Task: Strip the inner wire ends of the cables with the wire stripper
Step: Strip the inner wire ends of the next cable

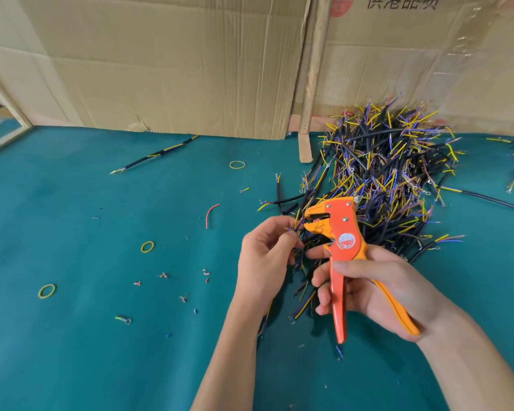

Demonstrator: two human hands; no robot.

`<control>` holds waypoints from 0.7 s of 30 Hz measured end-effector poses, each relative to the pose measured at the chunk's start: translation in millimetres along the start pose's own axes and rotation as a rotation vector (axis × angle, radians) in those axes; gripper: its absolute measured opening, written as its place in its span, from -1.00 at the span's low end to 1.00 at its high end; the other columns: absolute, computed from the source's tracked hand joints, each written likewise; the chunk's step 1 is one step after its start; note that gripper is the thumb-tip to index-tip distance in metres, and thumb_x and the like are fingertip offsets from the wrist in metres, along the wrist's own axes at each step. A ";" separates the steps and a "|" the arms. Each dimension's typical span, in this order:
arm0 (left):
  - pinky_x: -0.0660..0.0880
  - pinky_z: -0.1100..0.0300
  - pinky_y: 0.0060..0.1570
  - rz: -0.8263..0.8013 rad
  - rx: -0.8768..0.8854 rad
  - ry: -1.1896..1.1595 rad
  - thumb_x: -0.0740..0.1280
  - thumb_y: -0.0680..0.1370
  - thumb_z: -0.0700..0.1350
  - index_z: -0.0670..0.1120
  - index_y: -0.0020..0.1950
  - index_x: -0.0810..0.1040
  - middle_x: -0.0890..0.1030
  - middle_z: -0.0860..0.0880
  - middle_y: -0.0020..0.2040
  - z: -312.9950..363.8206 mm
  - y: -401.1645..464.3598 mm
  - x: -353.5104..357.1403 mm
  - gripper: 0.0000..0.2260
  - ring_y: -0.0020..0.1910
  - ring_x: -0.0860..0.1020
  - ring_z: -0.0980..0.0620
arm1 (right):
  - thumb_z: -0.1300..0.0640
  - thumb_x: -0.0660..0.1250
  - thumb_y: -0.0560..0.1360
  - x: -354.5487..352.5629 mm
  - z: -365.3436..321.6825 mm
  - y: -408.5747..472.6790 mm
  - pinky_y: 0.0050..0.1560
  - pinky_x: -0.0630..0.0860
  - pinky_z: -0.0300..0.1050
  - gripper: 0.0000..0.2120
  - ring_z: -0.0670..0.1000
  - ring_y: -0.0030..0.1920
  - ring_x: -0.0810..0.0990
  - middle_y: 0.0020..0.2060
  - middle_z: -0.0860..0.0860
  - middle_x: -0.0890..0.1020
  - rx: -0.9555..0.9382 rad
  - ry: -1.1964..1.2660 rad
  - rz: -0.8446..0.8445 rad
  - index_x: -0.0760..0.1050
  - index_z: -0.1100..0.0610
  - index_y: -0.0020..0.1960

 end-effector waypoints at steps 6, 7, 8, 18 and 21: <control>0.37 0.33 -0.38 -0.002 0.005 0.020 0.31 0.55 -0.22 -0.03 -0.07 0.63 0.60 0.05 -0.35 -1.0 0.0 0.5 -0.86 -0.43 0.41 0.12 | 0.26 0.46 0.43 -0.2 -1.7 -1.0 -0.15 0.59 0.22 -0.63 0.28 -0.25 0.57 -0.18 0.34 0.54 0.002 -0.051 -0.012 0.57 0.35 0.20; 0.37 0.33 -0.37 -0.004 0.015 0.023 0.33 0.56 -0.20 -0.02 -0.08 0.63 0.60 0.05 -0.35 -1.2 0.0 0.6 -0.88 -0.43 0.42 0.14 | 0.27 0.43 0.44 -0.1 -1.3 -0.7 -0.16 0.59 0.21 -0.65 0.28 -0.26 0.56 -0.19 0.34 0.53 0.003 -0.054 -0.007 0.56 0.36 0.20; 0.38 0.33 -0.36 -0.004 0.029 0.026 0.36 0.57 -0.17 -0.01 -0.10 0.63 0.59 0.06 -0.36 -1.1 -0.2 0.2 -0.90 -0.43 0.44 0.15 | 0.27 0.42 0.44 0.3 -0.8 -0.3 -0.17 0.59 0.21 -0.65 0.28 -0.27 0.56 -0.20 0.33 0.52 0.005 -0.055 -0.003 0.56 0.36 0.19; 0.32 0.33 -0.42 0.096 0.042 0.034 0.37 0.60 -0.12 -0.05 -0.17 0.62 0.57 0.02 -0.43 -3.6 0.2 3.7 -0.84 -0.50 0.38 0.16 | 0.24 0.47 0.41 -1.1 0.1 1.4 -0.17 0.59 0.20 -0.63 0.28 -0.27 0.56 -0.20 0.31 0.53 0.000 -0.041 0.032 0.57 0.36 0.17; 0.30 0.28 -0.43 0.103 0.042 0.034 0.34 0.60 -0.13 -0.03 -0.21 0.60 0.57 -0.02 -0.44 -3.4 0.7 5.2 -0.81 -0.50 0.35 0.12 | 0.19 0.52 0.39 -2.7 0.4 1.0 -0.16 0.59 0.20 -0.57 0.28 -0.25 0.56 -0.18 0.32 0.53 0.019 -0.053 -0.008 0.56 0.35 0.20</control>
Point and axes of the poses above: each hand's wrist, its own y-axis towards the middle knuckle, its own x-axis out of the palm, z = x × y, the point moved 1 cm from there along y, towards the middle knuckle
